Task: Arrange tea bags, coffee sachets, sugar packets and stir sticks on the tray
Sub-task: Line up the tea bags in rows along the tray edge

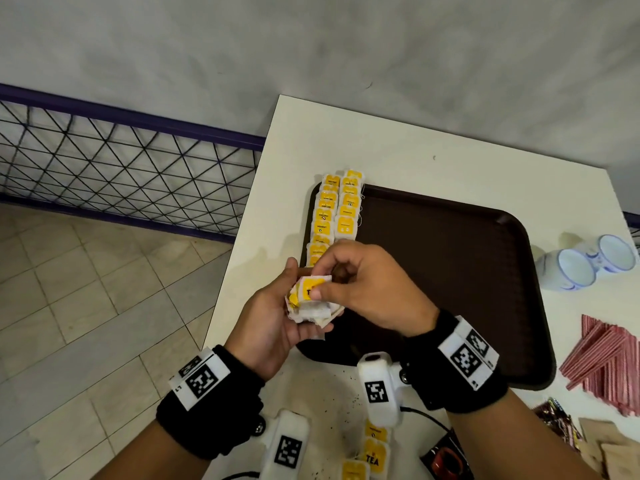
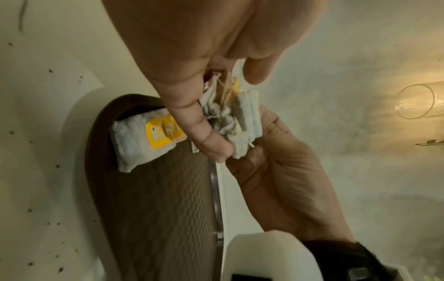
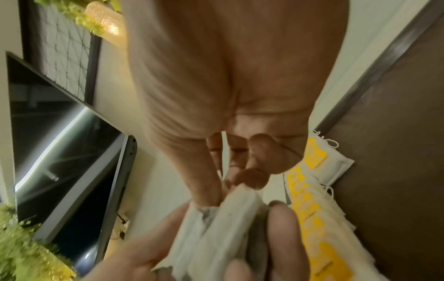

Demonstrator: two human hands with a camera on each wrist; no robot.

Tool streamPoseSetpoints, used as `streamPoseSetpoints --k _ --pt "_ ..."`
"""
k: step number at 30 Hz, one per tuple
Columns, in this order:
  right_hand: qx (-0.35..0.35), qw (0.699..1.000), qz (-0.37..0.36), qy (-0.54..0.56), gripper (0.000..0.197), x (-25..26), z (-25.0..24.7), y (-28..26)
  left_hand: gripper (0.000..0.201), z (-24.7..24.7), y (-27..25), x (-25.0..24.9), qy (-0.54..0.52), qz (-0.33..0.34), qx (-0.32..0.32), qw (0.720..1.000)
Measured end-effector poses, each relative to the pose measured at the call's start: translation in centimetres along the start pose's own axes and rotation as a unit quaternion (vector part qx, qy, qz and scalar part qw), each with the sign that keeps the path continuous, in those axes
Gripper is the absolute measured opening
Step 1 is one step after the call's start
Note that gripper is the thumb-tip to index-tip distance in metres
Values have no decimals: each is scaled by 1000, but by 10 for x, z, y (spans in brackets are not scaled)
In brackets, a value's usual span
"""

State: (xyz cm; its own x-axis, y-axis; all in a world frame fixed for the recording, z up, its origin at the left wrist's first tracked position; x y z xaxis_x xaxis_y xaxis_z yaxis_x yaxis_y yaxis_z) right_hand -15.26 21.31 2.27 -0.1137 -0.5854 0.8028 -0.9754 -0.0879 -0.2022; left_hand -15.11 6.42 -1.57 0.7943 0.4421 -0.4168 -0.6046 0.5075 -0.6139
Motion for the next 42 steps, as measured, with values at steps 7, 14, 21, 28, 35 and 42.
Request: streamPoseSetpoints --k 7,14,21,28,35,42 --pt "-36 994 24 104 11 -5 -8 -2 28 -6 -6 -3 4 47 13 999" --pt "-131 982 104 91 11 -32 -47 12 22 -11 -11 -1 13 49 -5 999" --pt "-56 975 183 111 12 -60 -50 33 22 -13 -13 -3 8 49 -13 999" --pt "-10 973 211 90 10 -64 -33 53 19 -15 -12 1 13 40 -15 999" --pt "-48 971 228 48 15 -72 -28 66 23 -17 -10 0 18 35 -19 999" --pt "-75 966 247 24 21 -76 -23 69 20 -20 -8 1 16 37 -20 999"
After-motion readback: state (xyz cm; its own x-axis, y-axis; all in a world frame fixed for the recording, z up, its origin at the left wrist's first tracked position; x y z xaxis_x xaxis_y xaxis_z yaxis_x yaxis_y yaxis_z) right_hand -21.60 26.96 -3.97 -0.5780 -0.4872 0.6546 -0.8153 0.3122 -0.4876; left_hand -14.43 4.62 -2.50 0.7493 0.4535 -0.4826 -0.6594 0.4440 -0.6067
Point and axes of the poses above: each hand's wrist, its own y-axis towards the middle knuckle, its own z-axis out of the palm, x = y × z, the point moved 3 cm from there along y, towards the middle knuckle, and after that the axes turned 12 degrees about -y, right-handed, at the moved point
